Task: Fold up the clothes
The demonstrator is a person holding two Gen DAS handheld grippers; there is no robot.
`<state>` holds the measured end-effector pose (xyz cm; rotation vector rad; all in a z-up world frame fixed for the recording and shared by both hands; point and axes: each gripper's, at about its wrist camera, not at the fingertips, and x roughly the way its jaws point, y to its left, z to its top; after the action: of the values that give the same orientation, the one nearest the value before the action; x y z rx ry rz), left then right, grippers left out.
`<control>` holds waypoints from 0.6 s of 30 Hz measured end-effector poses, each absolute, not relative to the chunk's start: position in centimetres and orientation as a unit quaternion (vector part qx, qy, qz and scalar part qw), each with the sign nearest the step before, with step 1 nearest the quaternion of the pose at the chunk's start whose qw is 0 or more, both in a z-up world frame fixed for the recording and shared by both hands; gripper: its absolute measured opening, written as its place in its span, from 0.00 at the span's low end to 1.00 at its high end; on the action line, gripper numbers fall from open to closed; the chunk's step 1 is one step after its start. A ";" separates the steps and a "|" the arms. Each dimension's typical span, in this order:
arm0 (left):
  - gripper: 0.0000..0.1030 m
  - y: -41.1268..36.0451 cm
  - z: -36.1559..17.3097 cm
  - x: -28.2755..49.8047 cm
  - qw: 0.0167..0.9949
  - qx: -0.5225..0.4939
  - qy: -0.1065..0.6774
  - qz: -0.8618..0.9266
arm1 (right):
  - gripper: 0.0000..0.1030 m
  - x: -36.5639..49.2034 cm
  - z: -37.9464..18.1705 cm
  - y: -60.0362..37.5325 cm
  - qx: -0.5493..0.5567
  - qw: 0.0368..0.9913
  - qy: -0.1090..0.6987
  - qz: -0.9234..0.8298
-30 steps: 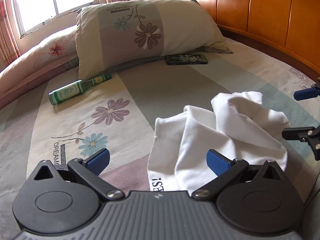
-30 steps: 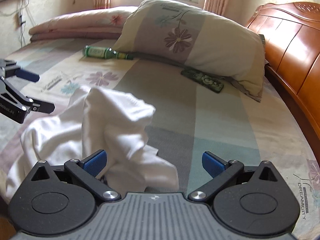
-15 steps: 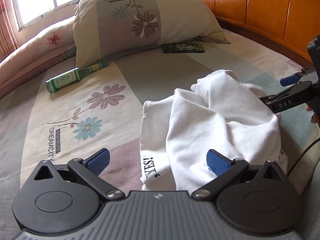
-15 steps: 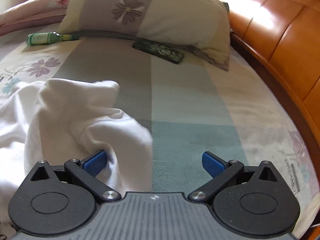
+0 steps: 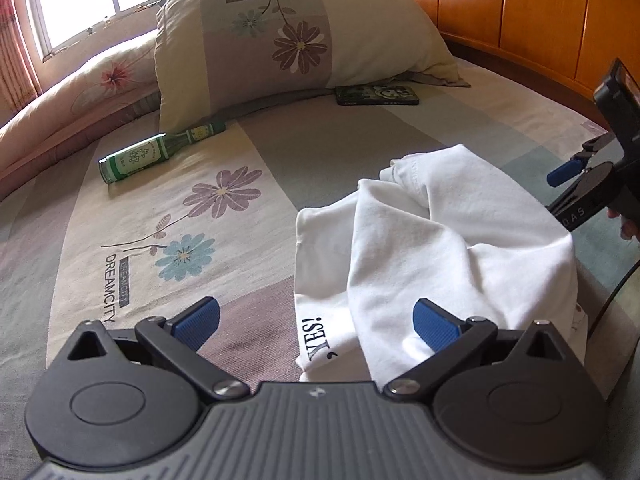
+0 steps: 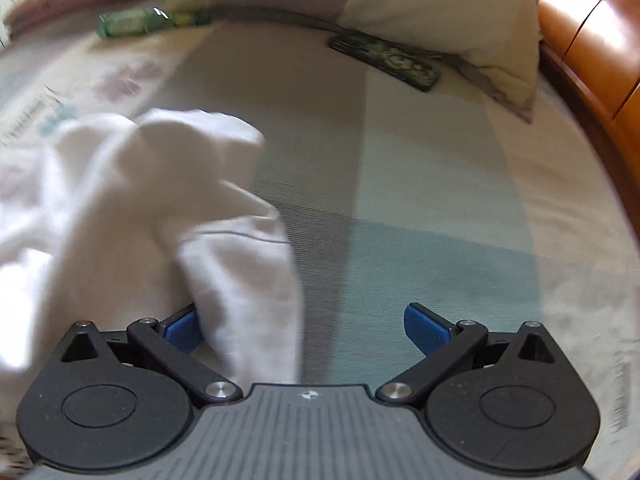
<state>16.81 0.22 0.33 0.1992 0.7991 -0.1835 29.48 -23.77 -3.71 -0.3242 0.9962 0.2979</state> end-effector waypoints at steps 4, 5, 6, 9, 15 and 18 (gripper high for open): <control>0.99 0.6 0.4 16.8 0.913 0.095 0.388 -0.085 | 1.00 32.2 -3.3 -25.8 -0.163 0.869 0.460 0.079; 0.99 0.6 0.5 16.8 0.913 0.097 0.388 -0.084 | 1.00 32.9 -3.0 -26.4 -0.162 0.872 0.458 0.067; 0.99 0.7 0.5 16.9 0.913 0.097 0.388 -0.083 | 1.00 33.6 -2.7 -27.0 -0.161 0.875 0.454 0.054; 0.99 1.1 0.5 17.0 0.914 0.086 0.389 -0.081 | 1.00 35.6 -2.2 -28.5 -0.166 0.880 0.444 0.019; 0.99 1.1 0.4 17.3 0.913 0.086 0.391 -0.076 | 1.00 39.4 -2.1 -30.6 -0.191 0.883 0.424 -0.057; 0.99 1.3 0.4 17.1 0.913 0.083 0.393 -0.074 | 1.00 40.1 -2.1 -31.4 -0.188 0.882 0.425 -0.073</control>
<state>17.14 1.32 0.36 0.1706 0.8103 -0.1525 40.08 -31.38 -2.06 -0.3913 0.8849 -0.1510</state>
